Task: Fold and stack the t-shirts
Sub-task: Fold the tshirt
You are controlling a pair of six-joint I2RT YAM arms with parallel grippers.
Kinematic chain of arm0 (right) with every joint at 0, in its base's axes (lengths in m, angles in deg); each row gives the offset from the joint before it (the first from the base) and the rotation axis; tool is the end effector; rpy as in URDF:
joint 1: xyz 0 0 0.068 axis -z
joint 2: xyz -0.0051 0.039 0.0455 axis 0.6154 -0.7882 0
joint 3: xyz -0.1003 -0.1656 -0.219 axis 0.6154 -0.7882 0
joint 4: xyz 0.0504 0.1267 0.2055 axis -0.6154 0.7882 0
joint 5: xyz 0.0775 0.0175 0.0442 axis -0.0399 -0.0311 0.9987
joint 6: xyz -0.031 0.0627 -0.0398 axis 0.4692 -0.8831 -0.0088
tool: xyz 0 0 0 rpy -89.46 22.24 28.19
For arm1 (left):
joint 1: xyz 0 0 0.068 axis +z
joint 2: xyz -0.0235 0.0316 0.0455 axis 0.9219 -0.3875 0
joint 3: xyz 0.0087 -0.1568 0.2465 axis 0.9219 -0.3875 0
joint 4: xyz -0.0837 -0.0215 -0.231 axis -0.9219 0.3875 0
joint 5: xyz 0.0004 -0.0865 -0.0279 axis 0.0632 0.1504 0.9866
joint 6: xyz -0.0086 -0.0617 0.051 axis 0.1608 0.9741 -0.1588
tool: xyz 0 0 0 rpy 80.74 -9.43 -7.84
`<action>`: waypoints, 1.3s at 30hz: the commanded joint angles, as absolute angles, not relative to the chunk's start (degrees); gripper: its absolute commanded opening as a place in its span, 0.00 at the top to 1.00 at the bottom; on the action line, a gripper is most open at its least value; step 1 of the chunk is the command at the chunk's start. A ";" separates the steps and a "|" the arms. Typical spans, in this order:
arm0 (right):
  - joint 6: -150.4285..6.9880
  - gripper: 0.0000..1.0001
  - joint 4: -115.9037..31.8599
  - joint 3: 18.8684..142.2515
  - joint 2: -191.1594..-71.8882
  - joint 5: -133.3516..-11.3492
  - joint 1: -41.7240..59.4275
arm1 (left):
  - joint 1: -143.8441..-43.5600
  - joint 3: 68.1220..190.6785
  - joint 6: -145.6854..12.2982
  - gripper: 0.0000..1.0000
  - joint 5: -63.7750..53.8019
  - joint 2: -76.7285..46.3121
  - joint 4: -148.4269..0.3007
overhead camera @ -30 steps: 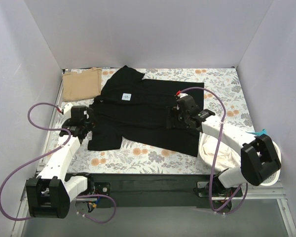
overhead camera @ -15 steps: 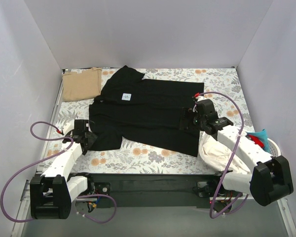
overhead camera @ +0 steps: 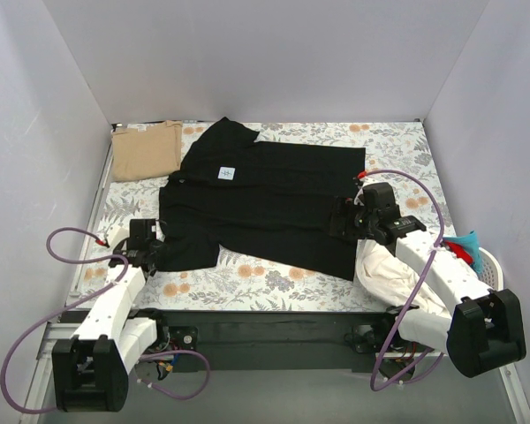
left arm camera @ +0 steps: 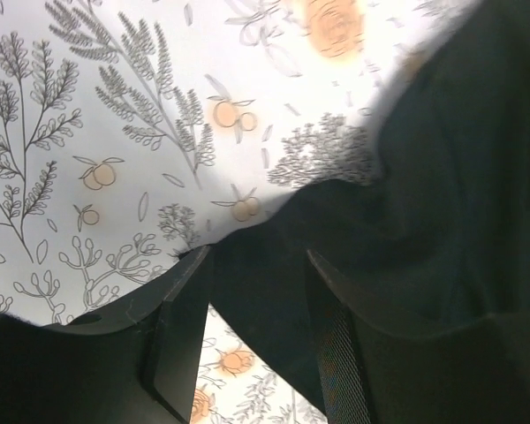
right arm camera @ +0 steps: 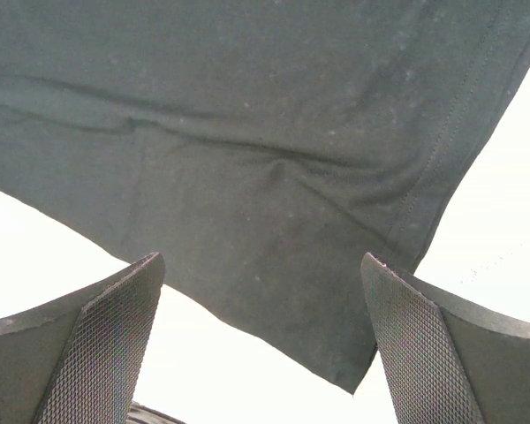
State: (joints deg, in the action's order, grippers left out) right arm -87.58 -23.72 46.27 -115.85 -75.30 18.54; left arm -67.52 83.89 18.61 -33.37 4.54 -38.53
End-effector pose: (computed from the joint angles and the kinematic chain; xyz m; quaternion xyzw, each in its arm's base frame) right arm 0.2248 0.0854 0.2356 0.0095 0.9162 0.1783 0.3587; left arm 0.1539 0.0231 0.1660 -0.7415 0.6053 -0.0639 0.2824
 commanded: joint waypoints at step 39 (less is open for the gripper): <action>-86.18 0.02 -26.44 43.95 -114.69 -72.61 20.58 | -71.60 86.32 24.47 0.58 -37.59 -1.49 -32.23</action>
